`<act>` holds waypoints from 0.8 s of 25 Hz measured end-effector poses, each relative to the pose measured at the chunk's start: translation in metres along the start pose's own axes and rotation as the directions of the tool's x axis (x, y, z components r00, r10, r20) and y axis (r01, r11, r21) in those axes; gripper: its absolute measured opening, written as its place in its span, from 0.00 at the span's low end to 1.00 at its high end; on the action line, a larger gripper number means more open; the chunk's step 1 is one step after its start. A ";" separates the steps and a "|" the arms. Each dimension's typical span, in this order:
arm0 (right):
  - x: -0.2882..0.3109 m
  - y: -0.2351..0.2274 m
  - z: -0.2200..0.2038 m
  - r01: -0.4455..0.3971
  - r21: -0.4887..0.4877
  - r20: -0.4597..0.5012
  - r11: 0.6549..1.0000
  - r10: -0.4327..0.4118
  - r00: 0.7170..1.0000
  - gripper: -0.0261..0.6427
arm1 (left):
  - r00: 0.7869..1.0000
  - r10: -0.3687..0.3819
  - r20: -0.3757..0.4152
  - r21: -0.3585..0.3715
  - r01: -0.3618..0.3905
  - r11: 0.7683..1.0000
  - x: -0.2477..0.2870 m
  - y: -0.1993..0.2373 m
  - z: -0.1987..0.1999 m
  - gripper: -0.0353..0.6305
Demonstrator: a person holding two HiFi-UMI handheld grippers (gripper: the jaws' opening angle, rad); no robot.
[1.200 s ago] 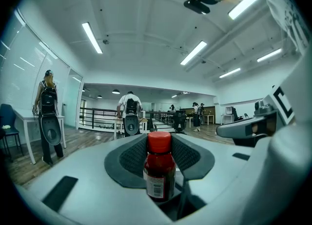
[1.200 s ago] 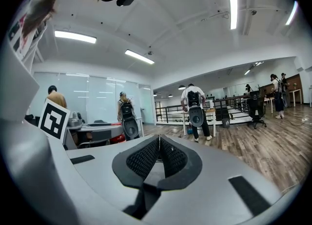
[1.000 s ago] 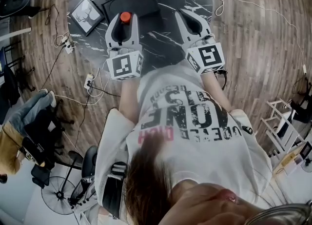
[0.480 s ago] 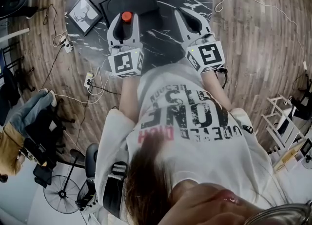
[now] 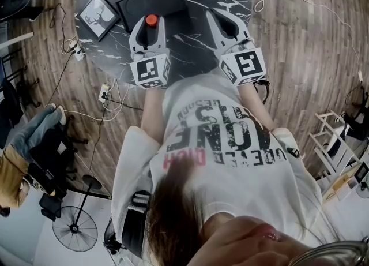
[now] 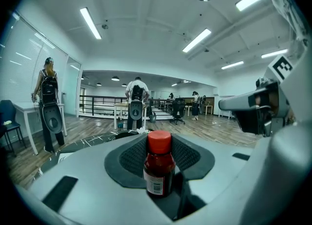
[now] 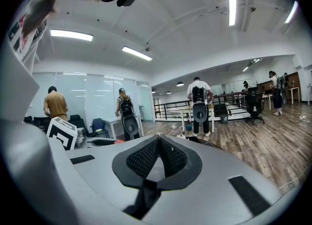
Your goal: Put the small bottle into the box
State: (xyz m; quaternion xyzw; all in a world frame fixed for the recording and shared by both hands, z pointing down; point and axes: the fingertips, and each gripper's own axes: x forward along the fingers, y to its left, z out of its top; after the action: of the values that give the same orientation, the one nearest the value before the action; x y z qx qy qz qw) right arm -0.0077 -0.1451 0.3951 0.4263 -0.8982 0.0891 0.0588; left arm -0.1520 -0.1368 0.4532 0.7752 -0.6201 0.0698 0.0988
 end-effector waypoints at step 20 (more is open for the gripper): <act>0.003 0.001 -0.006 -0.004 -0.001 -0.019 1.000 0.004 1.000 0.04 | 0.993 0.005 -0.116 -0.032 -0.009 0.999 0.007 0.011 -0.053 0.27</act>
State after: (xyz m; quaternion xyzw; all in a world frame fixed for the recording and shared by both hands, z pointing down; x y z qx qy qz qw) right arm -0.0103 -0.1457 0.4013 0.4237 -0.8985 0.0928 0.0673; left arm -0.1601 -0.1334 0.5066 0.7658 -0.6171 0.1048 0.1471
